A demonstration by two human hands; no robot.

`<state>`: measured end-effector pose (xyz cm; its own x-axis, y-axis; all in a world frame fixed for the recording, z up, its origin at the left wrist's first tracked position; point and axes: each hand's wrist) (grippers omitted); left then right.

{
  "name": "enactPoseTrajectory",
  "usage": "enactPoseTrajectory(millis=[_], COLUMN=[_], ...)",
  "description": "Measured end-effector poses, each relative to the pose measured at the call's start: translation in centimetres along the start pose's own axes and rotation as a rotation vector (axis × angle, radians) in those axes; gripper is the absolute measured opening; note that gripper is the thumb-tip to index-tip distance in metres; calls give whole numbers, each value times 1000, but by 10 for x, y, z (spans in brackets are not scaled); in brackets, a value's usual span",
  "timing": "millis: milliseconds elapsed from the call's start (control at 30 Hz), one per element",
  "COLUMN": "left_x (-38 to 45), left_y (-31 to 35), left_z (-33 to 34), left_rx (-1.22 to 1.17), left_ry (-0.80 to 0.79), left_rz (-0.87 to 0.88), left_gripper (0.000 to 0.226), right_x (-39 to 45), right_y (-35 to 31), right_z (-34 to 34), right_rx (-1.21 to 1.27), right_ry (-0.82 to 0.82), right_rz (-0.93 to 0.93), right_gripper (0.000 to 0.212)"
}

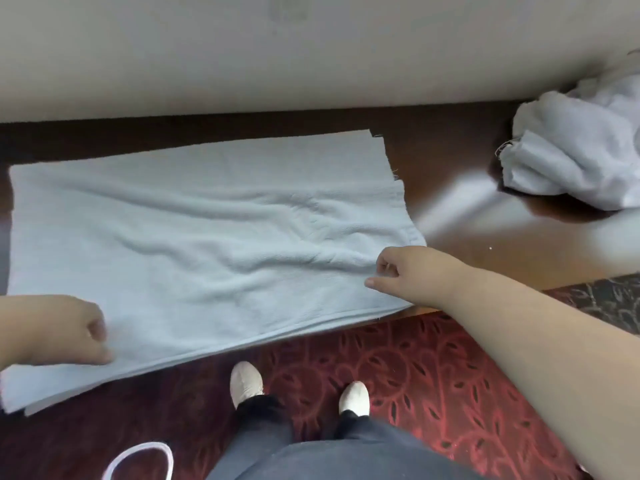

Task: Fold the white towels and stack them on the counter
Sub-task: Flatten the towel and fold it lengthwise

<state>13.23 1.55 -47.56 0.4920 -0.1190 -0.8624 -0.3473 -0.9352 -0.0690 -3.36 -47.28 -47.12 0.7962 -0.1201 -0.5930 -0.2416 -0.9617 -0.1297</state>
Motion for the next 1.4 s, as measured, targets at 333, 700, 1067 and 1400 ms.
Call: enactPoseTrajectory(millis=[333,700,1067,1400], left_x=[48,132,140,150], left_y=[256,381,399,420], left_z=[-174,-248,-275,-277], left_rx=[-101,658,661,401], left_ry=[547,609,637,733], left_rz=[645,786,757,778], left_gripper=[35,58,28,23], right_x=[-22,-32,-39,-31], right_y=[-3,11,24,42], right_z=[52,70,65,58], right_rx=[540,569,527,499], right_ry=[405,380,429,293], right_rz=[580,598,596,647], right_gripper=[73,24,23,25])
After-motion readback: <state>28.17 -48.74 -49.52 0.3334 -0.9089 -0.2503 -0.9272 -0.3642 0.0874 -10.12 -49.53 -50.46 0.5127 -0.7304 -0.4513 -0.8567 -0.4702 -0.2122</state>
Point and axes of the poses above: each hand's wrist, its own x-axis towards the middle knuckle, its own z-axis out of the palm, y = z × x, and after that the axes turned 8 degrees about -x, right-handed
